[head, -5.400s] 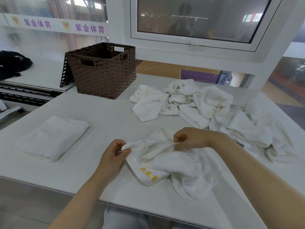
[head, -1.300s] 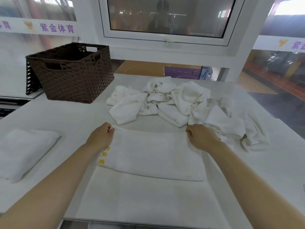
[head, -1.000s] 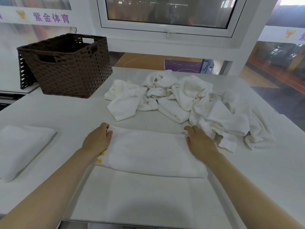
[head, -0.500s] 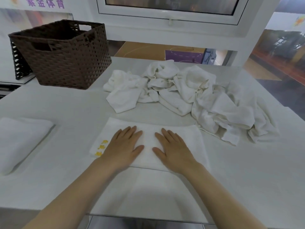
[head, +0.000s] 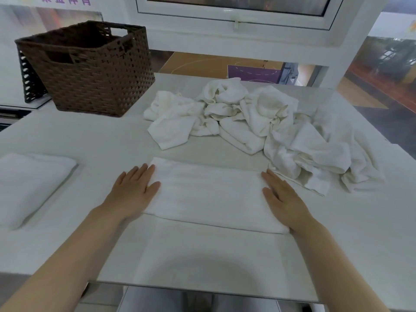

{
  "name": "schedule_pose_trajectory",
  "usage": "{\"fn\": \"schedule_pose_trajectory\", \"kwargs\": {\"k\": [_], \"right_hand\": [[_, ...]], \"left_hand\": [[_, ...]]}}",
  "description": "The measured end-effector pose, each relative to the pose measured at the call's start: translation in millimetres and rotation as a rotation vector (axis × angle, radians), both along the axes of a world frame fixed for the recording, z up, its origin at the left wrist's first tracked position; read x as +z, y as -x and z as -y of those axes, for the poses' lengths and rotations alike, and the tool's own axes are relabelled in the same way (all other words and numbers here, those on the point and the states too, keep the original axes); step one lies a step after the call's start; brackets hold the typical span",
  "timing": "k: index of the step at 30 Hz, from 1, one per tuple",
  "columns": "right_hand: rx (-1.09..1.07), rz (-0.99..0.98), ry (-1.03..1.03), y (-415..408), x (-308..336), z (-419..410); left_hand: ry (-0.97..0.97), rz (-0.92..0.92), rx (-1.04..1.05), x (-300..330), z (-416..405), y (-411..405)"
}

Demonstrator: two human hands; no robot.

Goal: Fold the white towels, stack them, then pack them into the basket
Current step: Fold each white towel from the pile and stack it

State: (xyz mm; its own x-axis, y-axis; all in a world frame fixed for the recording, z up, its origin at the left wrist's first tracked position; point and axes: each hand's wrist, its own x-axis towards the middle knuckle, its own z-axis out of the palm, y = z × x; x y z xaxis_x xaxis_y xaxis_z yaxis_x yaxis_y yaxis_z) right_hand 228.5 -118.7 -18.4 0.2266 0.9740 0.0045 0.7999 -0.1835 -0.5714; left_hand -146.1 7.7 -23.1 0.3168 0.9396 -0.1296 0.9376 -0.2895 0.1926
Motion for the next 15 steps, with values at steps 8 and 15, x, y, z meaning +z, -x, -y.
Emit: {"fn": "schedule_pose_trajectory", "kwargs": {"k": [8,15], "right_hand": [[-0.387,-0.173,-0.281,-18,-8,13],[-0.354,-0.101,-0.255,-24,-6,4]], "left_hand": [[-0.259,0.132,-0.258,6,53,-76],[-0.236,0.247,-0.691,-2,110,-174]]}}
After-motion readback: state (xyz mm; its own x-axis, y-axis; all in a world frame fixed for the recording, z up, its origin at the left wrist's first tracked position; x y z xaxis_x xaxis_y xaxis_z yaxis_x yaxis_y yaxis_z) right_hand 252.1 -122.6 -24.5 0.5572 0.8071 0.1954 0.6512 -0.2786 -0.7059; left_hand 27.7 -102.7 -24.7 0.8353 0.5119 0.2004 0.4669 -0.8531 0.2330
